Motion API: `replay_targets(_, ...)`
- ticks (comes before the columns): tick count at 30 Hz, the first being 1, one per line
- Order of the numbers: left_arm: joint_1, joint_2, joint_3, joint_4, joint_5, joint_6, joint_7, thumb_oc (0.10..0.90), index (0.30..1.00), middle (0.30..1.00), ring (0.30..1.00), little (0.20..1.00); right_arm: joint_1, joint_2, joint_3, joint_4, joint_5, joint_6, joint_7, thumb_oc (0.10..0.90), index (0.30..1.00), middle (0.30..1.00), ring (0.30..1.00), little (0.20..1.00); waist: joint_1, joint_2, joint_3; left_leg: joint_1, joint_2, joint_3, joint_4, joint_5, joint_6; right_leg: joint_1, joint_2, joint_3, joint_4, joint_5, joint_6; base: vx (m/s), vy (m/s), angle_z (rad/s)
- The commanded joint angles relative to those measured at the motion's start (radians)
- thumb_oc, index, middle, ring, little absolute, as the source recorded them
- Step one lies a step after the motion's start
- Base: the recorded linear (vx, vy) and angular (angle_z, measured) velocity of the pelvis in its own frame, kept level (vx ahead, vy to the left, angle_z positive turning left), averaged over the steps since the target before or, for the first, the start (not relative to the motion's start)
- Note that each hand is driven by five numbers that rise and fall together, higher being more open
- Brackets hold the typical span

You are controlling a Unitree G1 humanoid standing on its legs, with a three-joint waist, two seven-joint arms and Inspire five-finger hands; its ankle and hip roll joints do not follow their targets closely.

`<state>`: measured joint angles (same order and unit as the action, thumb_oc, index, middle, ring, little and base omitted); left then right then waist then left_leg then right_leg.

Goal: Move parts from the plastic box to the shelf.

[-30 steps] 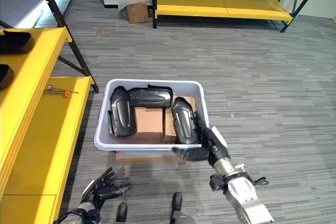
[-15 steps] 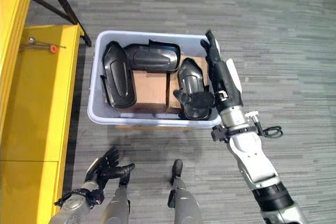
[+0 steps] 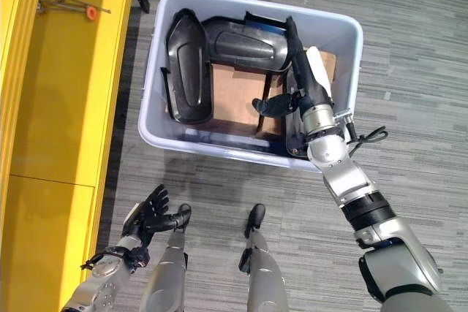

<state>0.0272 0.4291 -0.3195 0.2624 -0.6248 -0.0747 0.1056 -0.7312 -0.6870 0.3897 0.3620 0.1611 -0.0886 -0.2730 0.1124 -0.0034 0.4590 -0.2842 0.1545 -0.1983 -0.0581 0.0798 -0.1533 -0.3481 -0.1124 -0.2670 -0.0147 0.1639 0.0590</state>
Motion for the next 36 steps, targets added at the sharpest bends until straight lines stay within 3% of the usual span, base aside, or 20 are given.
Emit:
replay_targets(1, 0.03, 0.046, -0.034, -0.104, -0.021, -0.072, 0.002, 0.9, 1.0, 1.0, 1.0, 1.0, -0.126, -0.036, 0.018, -0.045, 0.013, -0.065, -0.064, 0.9, 1.0, 1.0, 1.0, 1.0, -0.006, -0.017, -0.071, 0.047, 0.012, -0.015, -0.029, 0.008, 0.051, -0.083, -0.086, 0.032, 0.129, -0.016, 0.08, -0.01, -0.028, 0.08)
replay_targets(9, -0.019, 0.036, -0.052, -0.106, 0.003, -0.083, 0.031, 0.9, 1.0, 1.0, 1.0, 1.0, -0.111, 0.018, -0.013, 0.045, -0.002, -0.055, -0.123, 0.9, 1.0, 1.0, 1.0, 1.0, 0.001, 0.001, -0.045, 0.008, 0.016, -0.029, -0.029, 0.022, 0.043, -0.126, -0.095, 0.012, 0.158, -0.027, 0.079, 0.0, -0.024, 0.05)
replay_targets(17, -0.056, 0.021, -0.049, -0.103, 0.042, -0.096, 0.075, 0.9, 1.0, 1.0, 1.0, 1.0, -0.037, 0.046, -0.079, 0.003, -0.188, -0.012, -0.225, 0.9, 1.0, 1.0, 1.0, 1.0, -0.01, 0.012, -0.029, -0.007, 0.016, -0.03, -0.029, 0.021, 0.047, -0.158, -0.1, 0.014, 0.184, -0.035, 0.079, 0.0, -0.002, 0.0)
replay_targets(22, -0.074, -0.002, -0.044, -0.096, 0.069, -0.111, 0.111, 0.9, 1.0, 1.0, 1.0, 1.0, 0.103, 0.071, -0.14, -0.12, -0.374, 0.021, -0.296, 0.9, 1.0, 1.0, 1.0, 1.0, -0.032, 0.015, -0.023, -0.011, 0.017, -0.022, -0.029, 0.018, 0.048, -0.177, -0.101, 0.023, 0.191, -0.039, 0.082, 0.0, 0.0, 0.0)
replay_targets(28, -0.075, -0.006, -0.043, -0.094, 0.09, -0.121, 0.131, 0.9, 1.0, 1.0, 1.0, 1.0, 0.191, 0.085, -0.181, -0.21, -0.476, 0.036, -0.334, 0.9, 1.0, 1.0, 1.0, 1.0, -0.046, 0.011, -0.025, -0.015, 0.017, -0.014, -0.029, 0.014, 0.047, -0.181, -0.101, 0.027, 0.187, -0.036, 0.085, 0.0, 0.0, 0.0)
replay_targets(33, -0.065, -0.002, -0.038, -0.094, 0.096, -0.131, 0.147, 0.9, 1.0, 1.0, 1.0, 1.0, 0.23, 0.095, -0.194, -0.226, -0.47, 0.034, -0.344, 0.9, 1.0, 1.0, 1.0, 1.0, -0.053, 0.011, -0.025, -0.015, 0.017, -0.01, -0.029, 0.011, 0.047, -0.186, -0.102, 0.033, 0.187, -0.034, 0.088, 0.0, 0.0, 0.0)
replay_targets(36, -0.065, -0.002, -0.04, -0.093, 0.09, -0.133, 0.154, 0.9, 1.0, 1.0, 1.0, 1.0, 0.225, 0.119, -0.193, -0.195, -0.395, 0.019, -0.341, 0.9, 1.0, 1.0, 1.0, 1.0, -0.054, 0.011, -0.023, -0.018, 0.017, -0.009, -0.029, 0.011, 0.046, -0.189, -0.102, 0.035, 0.188, -0.034, 0.088, 0.0, 0.0, 0.0)
